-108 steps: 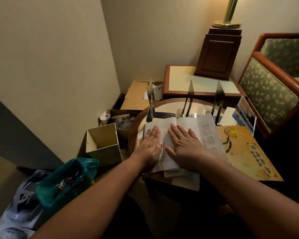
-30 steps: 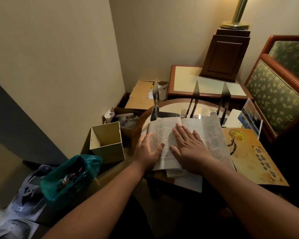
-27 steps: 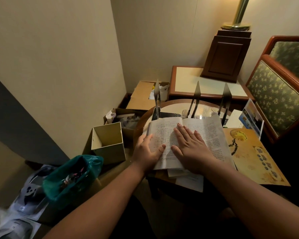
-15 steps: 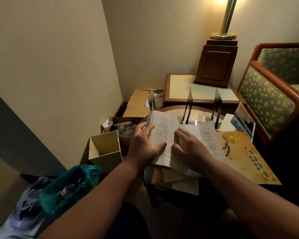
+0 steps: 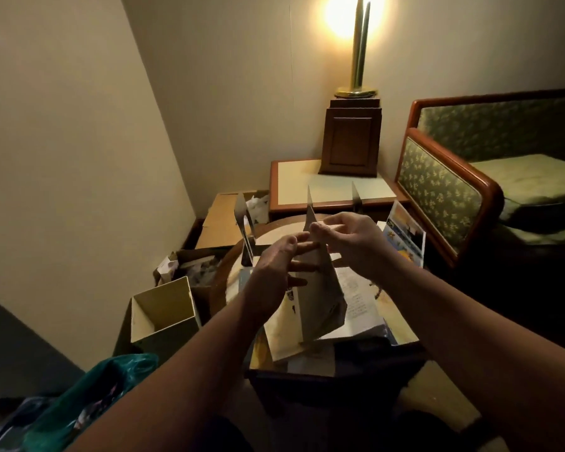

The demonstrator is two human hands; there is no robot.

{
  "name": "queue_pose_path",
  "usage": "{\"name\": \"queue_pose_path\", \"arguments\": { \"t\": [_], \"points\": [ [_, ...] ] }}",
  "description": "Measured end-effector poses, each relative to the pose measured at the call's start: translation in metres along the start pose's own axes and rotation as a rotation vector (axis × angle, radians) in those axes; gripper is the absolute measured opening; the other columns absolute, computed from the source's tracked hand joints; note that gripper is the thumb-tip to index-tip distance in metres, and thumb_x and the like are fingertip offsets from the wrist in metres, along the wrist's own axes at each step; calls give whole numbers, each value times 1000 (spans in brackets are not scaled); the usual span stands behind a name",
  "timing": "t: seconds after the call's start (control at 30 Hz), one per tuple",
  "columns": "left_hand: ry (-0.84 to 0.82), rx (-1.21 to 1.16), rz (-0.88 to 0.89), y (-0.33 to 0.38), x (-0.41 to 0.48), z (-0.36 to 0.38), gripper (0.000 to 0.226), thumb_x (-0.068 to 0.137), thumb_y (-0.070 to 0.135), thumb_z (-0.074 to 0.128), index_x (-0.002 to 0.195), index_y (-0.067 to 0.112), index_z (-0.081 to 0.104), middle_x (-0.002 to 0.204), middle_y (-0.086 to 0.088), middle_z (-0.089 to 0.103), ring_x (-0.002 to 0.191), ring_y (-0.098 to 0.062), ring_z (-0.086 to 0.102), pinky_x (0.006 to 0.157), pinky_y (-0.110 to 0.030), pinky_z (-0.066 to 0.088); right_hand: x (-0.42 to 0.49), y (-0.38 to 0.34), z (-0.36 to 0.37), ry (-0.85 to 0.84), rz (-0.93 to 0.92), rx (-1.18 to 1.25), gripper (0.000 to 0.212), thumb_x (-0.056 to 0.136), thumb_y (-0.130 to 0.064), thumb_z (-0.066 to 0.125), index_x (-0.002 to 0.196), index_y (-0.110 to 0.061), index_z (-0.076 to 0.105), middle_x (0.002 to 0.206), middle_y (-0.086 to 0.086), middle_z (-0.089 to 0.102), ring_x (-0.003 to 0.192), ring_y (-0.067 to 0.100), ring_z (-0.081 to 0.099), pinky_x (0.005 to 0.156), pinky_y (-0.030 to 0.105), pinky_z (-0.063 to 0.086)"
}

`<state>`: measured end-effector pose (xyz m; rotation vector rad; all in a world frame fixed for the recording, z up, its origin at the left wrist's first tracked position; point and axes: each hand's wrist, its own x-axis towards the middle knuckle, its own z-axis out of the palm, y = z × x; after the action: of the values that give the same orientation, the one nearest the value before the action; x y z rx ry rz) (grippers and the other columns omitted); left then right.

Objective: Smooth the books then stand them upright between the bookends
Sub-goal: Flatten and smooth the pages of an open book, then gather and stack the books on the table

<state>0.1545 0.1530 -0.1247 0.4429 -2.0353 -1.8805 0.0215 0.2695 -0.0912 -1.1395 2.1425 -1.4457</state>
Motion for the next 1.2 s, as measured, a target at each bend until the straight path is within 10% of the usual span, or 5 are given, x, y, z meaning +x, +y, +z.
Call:
{"name": "queue_pose_path", "arguments": {
  "t": [0.2,0.37,0.93,1.2],
  "points": [
    [-31,540,44,-41,18,19,38,100,24,53,138,27,52,137,5,56,128,-15,50,99,-30,49,1,36,-25,55,73,-236,54,84,-5,72,135,-9,53,106,9,69,91,24,70,65,37,63],
    [-105,1017,18,-65,20,20,56,100,43,46,153,33,29,163,9,21,150,-17,16,119,-56,22,-9,64,-17,120,39,-505,44,87,-3,67,130,-8,61,117,8,68,105,21,65,58,4,36],
    [83,1154,-90,-83,-21,-31,58,101,49,35,155,29,23,163,6,17,150,-17,12,118,-52,10,-13,70,63,-67,-147,-645,39,97,-18,56,133,-4,55,130,16,50,117,31,51,91,35,51],
    [4,1101,-234,-92,-6,-35,64,105,46,20,158,26,-10,163,8,-22,148,-12,-22,121,-53,-6,-17,81,75,-346,-146,-969,72,100,-61,21,156,-23,-4,160,5,-30,143,24,-35,118,46,-17]
  ]
}}
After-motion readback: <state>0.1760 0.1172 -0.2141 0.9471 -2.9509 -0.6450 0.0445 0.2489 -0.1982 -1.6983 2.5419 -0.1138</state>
